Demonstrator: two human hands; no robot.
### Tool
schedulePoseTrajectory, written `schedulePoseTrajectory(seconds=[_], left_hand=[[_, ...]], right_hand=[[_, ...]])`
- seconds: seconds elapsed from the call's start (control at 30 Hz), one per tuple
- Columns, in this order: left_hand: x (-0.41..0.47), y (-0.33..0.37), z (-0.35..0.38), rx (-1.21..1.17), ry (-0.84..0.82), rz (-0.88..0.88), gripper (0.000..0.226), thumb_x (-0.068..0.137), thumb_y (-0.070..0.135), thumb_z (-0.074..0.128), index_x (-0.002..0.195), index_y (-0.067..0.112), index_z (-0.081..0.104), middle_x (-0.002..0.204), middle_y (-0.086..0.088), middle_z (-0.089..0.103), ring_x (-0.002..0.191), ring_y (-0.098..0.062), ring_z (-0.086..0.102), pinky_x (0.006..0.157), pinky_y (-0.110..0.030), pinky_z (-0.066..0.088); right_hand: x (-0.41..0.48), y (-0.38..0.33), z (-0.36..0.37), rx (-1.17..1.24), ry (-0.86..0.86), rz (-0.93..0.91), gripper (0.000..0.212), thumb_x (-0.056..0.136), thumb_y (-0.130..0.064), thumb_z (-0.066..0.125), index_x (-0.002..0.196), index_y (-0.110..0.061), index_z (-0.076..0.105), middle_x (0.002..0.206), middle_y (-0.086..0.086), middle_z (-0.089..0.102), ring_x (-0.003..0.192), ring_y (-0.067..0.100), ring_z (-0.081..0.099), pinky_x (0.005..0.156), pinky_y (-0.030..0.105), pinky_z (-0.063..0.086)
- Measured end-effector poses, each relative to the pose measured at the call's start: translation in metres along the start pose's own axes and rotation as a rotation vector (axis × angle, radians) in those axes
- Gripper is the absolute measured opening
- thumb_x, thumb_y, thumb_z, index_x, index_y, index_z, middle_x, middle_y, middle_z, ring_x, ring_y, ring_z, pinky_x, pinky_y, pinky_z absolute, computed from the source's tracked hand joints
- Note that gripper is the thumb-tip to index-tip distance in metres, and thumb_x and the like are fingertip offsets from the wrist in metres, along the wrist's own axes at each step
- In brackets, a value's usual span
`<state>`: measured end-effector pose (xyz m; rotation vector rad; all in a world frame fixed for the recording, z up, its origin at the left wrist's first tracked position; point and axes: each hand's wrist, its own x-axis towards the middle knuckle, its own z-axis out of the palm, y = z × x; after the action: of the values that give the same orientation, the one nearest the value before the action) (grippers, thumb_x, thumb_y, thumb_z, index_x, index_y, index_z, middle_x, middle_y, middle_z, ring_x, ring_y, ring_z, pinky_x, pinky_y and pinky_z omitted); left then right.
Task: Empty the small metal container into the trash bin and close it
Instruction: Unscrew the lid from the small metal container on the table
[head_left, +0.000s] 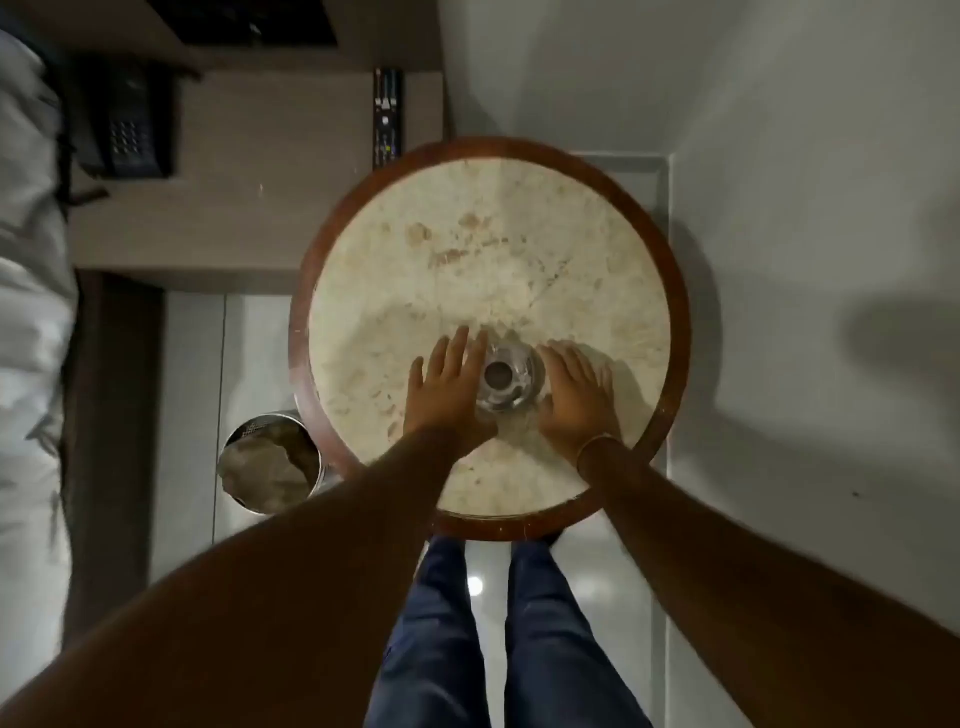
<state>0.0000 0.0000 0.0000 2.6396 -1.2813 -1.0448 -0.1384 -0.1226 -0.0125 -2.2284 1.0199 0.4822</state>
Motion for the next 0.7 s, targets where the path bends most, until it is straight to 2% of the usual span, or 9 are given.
schedulePoseTrajectory(seconds=[0.07, 0.2, 0.3, 0.43, 0.5, 0.6, 0.63, 0.7], left_hand=[[0.015, 0.005, 0.01, -0.025, 0.019, -0.007, 0.128, 0.081, 0.046, 0.085, 0.168, 0.031, -0.009, 0.179, -0.002, -0.01, 0.165, -0.03, -0.005, 0.131, -0.059, 0.007], [0.033, 0.017, 0.025, 0.054, 0.006, 0.041, 0.129, 0.082, 0.052, 0.083, 0.167, 0.033, -0.011, 0.179, -0.003, -0.009, 0.164, -0.034, -0.001, 0.128, -0.066, 0.014], [0.038, 0.021, 0.032, 0.103, 0.034, 0.078, 0.122, 0.081, 0.05, 0.084, 0.167, 0.032, -0.001, 0.178, -0.006, 0.006, 0.161, -0.038, 0.011, 0.123, -0.068, 0.026], [0.037, 0.023, 0.037, 0.084, 0.062, 0.105, 0.113, 0.072, 0.038, 0.091, 0.163, 0.026, 0.024, 0.169, -0.01, 0.028, 0.152, -0.04, 0.027, 0.116, -0.058, 0.041], [0.034, 0.025, 0.032, 0.033, 0.079, 0.103, 0.107, 0.07, 0.033, 0.092, 0.158, 0.023, 0.033, 0.161, -0.01, 0.037, 0.145, -0.039, 0.035, 0.11, -0.056, 0.048], [0.02, 0.036, 0.017, -0.088, 0.114, 0.092, 0.104, 0.067, 0.033, 0.092, 0.156, 0.022, 0.039, 0.154, -0.01, 0.043, 0.14, -0.038, 0.039, 0.104, -0.054, 0.053], [0.012, 0.04, 0.011, -0.123, 0.132, 0.095, 0.103, 0.068, 0.034, 0.091, 0.156, 0.023, 0.039, 0.154, -0.01, 0.043, 0.14, -0.037, 0.039, 0.104, -0.052, 0.053], [-0.006, 0.046, 0.0, -0.161, 0.178, 0.131, 0.1, 0.07, 0.037, 0.089, 0.156, 0.023, 0.041, 0.155, -0.01, 0.044, 0.141, -0.037, 0.04, 0.102, -0.049, 0.052]], right_hand=[[0.007, 0.003, 0.004, 0.052, 0.068, 0.006, 0.069, 0.095, -0.022, 0.044, 0.164, -0.02, 0.038, 0.175, 0.005, 0.037, 0.166, 0.025, 0.024, 0.134, 0.061, 0.009], [0.009, 0.01, 0.014, 0.194, 0.217, 0.046, 0.074, 0.082, -0.008, 0.047, 0.156, -0.011, 0.05, 0.163, 0.015, 0.053, 0.156, 0.034, 0.043, 0.127, 0.065, 0.03], [0.01, 0.018, 0.016, 0.328, 0.325, 0.067, 0.068, 0.083, -0.003, 0.047, 0.15, -0.007, 0.056, 0.155, 0.018, 0.06, 0.148, 0.036, 0.051, 0.124, 0.054, 0.043], [0.005, 0.013, 0.016, 0.548, 0.286, 0.163, 0.053, 0.097, 0.009, 0.048, 0.145, -0.009, 0.061, 0.151, 0.011, 0.064, 0.145, 0.028, 0.055, 0.123, 0.042, 0.045], [0.006, 0.005, 0.012, 0.689, 0.252, 0.242, 0.041, 0.105, 0.004, 0.049, 0.139, -0.01, 0.067, 0.143, 0.009, 0.07, 0.136, 0.023, 0.062, 0.12, 0.041, 0.049], [0.006, -0.007, 0.004, 0.975, 0.214, 0.376, 0.028, 0.112, -0.013, 0.052, 0.131, -0.011, 0.072, 0.128, 0.006, 0.075, 0.124, 0.021, 0.068, 0.112, 0.037, 0.055], [0.005, -0.011, 0.001, 1.123, 0.161, 0.433, 0.029, 0.113, -0.022, 0.053, 0.131, -0.012, 0.073, 0.125, 0.006, 0.077, 0.123, 0.024, 0.071, 0.106, 0.036, 0.058], [0.0, -0.017, -0.007, 1.409, -0.059, 0.522, 0.043, 0.113, -0.046, 0.049, 0.132, -0.017, 0.074, 0.12, 0.006, 0.082, 0.12, 0.027, 0.077, 0.093, 0.035, 0.062]])
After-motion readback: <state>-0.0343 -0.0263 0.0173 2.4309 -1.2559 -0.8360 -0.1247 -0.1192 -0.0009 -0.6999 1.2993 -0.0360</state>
